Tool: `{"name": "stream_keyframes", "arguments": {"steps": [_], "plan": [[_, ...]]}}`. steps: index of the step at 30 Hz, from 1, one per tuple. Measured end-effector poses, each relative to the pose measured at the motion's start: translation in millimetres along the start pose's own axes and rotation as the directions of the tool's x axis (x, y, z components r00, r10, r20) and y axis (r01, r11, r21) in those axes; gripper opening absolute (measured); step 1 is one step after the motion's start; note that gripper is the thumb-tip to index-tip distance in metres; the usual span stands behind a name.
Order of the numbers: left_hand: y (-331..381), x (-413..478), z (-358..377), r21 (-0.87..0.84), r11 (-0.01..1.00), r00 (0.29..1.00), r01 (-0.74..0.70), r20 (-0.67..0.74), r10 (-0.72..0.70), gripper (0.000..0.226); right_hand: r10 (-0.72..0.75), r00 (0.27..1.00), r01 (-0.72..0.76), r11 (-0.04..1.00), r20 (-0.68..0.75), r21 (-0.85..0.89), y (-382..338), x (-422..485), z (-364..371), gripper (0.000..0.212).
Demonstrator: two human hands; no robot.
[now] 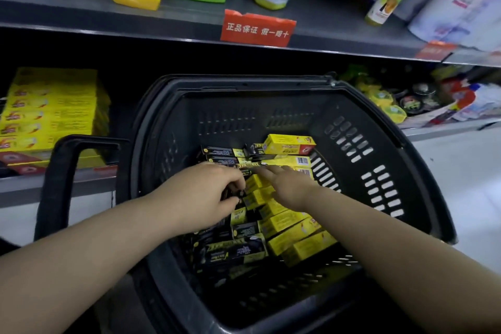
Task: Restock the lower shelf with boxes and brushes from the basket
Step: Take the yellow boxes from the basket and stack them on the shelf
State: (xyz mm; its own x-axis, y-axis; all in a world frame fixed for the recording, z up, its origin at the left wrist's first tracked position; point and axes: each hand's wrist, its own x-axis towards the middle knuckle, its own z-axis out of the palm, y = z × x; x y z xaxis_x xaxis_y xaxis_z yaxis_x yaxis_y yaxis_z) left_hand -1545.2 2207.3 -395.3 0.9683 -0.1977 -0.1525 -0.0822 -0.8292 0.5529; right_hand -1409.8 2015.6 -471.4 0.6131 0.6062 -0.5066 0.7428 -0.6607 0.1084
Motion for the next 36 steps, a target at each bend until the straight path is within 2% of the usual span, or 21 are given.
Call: {"name": "stream_keyframes", "arguments": {"steps": [3, 5, 7, 9, 10, 11, 13, 17, 18, 19, 20, 21, 22, 23, 24, 25, 26, 31, 33, 35, 36], "plan": [[-2.4, 1.5, -0.4, -0.148, 0.985, 0.996, 0.092, 0.006, -0.092, 0.022, -0.076, 0.988, 0.039, 0.965, -0.133, -0.259, -2.6, -0.6, -6.2, 0.055], [-4.4, 3.1, 0.5, -0.271, 0.948, 0.986, 0.165, 0.017, -0.167, 0.028, -0.110, 0.978, 0.059, 0.961, -0.180, -0.270, -3.0, -7.1, -19.9, 0.051], [-6.7, 4.1, 0.8, -0.394, 0.890, 0.971, 0.227, 0.022, -0.238, 0.043, -0.123, 0.960, 0.087, 0.985, -0.251, -0.149, -9.4, -15.8, -40.4, 0.051], [-8.4, 4.5, -0.6, -0.484, 0.833, 0.957, 0.266, 0.026, -0.290, 0.060, -0.079, 0.911, 0.138, 0.983, -0.405, 0.120, -23.7, -27.1, -62.5, 0.044], [-8.4, 4.0, -1.9, -0.541, 0.793, 0.951, 0.280, 0.042, -0.308, 0.068, -0.020, 0.883, 0.170, 0.945, -0.469, 0.280, -32.4, -33.5, -73.9, 0.035], [-7.7, 3.5, -3.3, -0.608, 0.739, 0.946, 0.292, 0.069, -0.316, 0.074, 0.053, 0.870, 0.195, 0.876, -0.489, 0.441, -40.9, -39.5, -84.6, 0.028], [-4.7, 3.0, -6.5, -0.714, 0.626, 0.940, 0.315, 0.144, -0.309, 0.074, 0.164, 0.883, 0.218, 0.686, -0.440, 0.694, -55.7, -48.9, -99.1, 0.029], [-2.1, 3.7, -5.7, -0.811, 0.427, 0.903, 0.398, 0.265, -0.339, 0.063, 0.140, 0.960, 0.191, 0.303, -0.242, 0.934, -59.0, -49.5, -99.9, 0.023], [-2.2, 4.1, -6.0, -0.826, 0.380, 0.889, 0.417, 0.282, -0.362, 0.057, 0.132, 0.975, 0.140, 0.259, -0.178, 0.956, -53.9, -45.9, -95.8, 0.023], [-2.7, 4.3, -6.5, -0.839, 0.330, 0.874, 0.432, 0.298, -0.384, 0.052, 0.135, 0.982, 0.085, 0.309, -0.132, 0.947, -46.1, -40.8, -89.5, 0.026], [-2.9, 4.5, -7.2, -0.853, 0.284, 0.863, 0.438, 0.310, -0.399, 0.049, 0.136, 0.984, 0.033, 0.477, -0.111, 0.878, -35.9, -35.1, -80.8, 0.027], [-3.0, 4.7, -8.0, -0.862, 0.252, 0.857, 0.439, 0.317, -0.407, 0.047, 0.119, 0.989, -0.021, 0.691, -0.085, 0.723, -25.2, -29.2, -69.5, 0.028], [-2.8, 4.9, -9.0, -0.867, 0.234, 0.854, 0.439, 0.322, -0.409, 0.046, 0.087, 0.996, -0.070, 0.857, -0.010, 0.511, -16.6, -24.9, -56.5, 0.036], [-3.0, 5.0, -9.6, -0.870, 0.222, 0.853, 0.439, 0.326, -0.409, 0.044, 0.060, 0.993, -0.088, 0.946, 0.098, 0.313, -11.0, -21.8, -42.4, 0.049], [-3.0, 5.2, -10.1, -0.874, 0.213, 0.853, 0.436, 0.326, -0.408, 0.042, 0.035, 0.979, -0.072, 0.981, 0.202, 0.179, -8.7, -18.8, -28.5, 0.061], [-3.0, 5.4, -10.3, -0.876, 0.206, 0.852, 0.436, 0.328, -0.409, 0.040, 0.018, 0.964, -0.051, 0.992, 0.266, 0.116, -10.1, -16.6, -17.0, 0.068], [-3.0, 5.6, -10.4, -0.877, 0.198, 0.850, 0.438, 0.332, -0.409, 0.039, 0.005, 0.961, -0.032, 0.995, 0.275, 0.094, -13.3, -14.4, -7.9, 0.068], [-1.9, 5.9, -10.6, -0.891, 0.166, 0.852, 0.422, 0.327, -0.408, 0.039, -0.004, 1.000, 0.006, 0.995, 0.014, -0.095, -19.6, -9.8, -22.6, 0.049], [-2.3, 6.3, -10.0, -0.900, 0.162, 0.855, 0.405, 0.310, -0.416, 0.039, 0.047, 0.984, -0.047, 0.999, -0.173, 0.005, -20.9, -16.7, -50.0, 0.047], [-2.1, 6.5, -10.2, -0.901, 0.165, 0.854, 0.402, 0.304, -0.422, 0.039, 0.138, 0.924, -0.063, 0.975, -0.357, 0.214, -25.0, -27.3, -76.1, 0.047], [-1.9, 6.4, -10.5, -0.900, 0.167, 0.855, 0.403, 0.304, -0.420, 0.037, 0.199, 0.907, -0.056, 0.930, -0.371, 0.363, -28.2, -33.8, -87.9, 0.053]]}}
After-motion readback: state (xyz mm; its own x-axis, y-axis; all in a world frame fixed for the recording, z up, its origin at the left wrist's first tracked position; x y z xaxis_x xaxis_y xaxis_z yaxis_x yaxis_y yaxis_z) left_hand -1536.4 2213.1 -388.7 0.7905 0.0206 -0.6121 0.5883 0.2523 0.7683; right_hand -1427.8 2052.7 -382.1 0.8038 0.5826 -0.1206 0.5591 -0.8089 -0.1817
